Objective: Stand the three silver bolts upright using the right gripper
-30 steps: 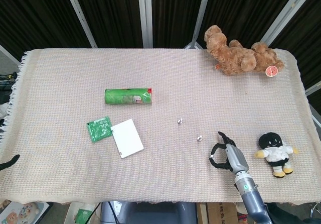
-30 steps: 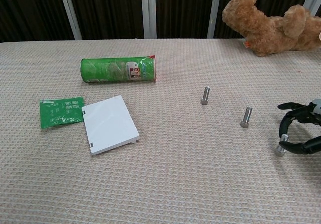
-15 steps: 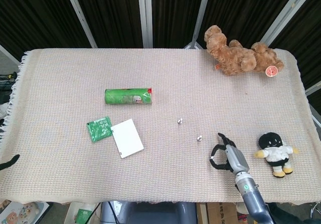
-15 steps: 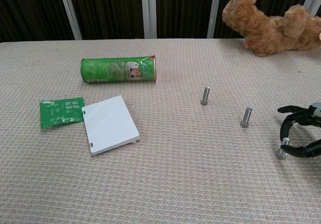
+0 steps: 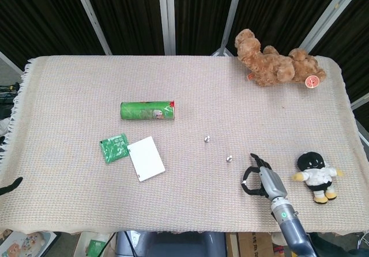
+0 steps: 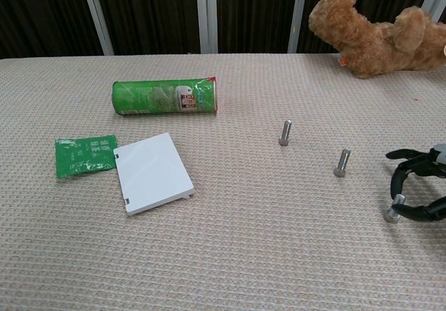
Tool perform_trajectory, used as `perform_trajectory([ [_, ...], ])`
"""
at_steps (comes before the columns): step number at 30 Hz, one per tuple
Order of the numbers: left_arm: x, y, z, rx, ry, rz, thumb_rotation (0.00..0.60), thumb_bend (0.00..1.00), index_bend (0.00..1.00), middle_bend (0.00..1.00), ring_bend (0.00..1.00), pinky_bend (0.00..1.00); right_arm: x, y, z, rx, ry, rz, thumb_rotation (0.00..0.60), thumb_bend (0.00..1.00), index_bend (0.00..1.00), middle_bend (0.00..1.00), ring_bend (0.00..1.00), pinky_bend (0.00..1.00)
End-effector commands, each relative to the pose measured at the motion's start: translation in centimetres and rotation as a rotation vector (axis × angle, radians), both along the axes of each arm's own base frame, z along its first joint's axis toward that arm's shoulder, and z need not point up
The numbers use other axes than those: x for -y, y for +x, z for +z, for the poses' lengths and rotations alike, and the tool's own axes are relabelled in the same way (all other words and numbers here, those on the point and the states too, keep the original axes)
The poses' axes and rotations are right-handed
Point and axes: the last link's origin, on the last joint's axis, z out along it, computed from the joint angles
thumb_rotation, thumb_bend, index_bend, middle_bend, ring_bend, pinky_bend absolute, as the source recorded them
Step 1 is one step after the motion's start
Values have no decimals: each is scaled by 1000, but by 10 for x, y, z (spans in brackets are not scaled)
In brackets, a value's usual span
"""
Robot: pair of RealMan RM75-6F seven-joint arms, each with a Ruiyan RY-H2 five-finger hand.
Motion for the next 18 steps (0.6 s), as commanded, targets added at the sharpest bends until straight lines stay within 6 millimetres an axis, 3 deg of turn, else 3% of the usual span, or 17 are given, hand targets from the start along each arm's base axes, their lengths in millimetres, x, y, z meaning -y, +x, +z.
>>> perform_trajectory([
  [1, 0, 0, 0, 0, 0, 0, 600, 238, 63, 21, 0, 144, 0, 0, 0, -2, 2, 1, 600, 367, 580, 0, 0, 0],
  [18, 0, 0, -1, -3, 0, 2, 600, 238, 63, 21, 0, 144, -1, -3, 3, -14, 15, 8, 600, 367, 530, 0, 0, 0],
])
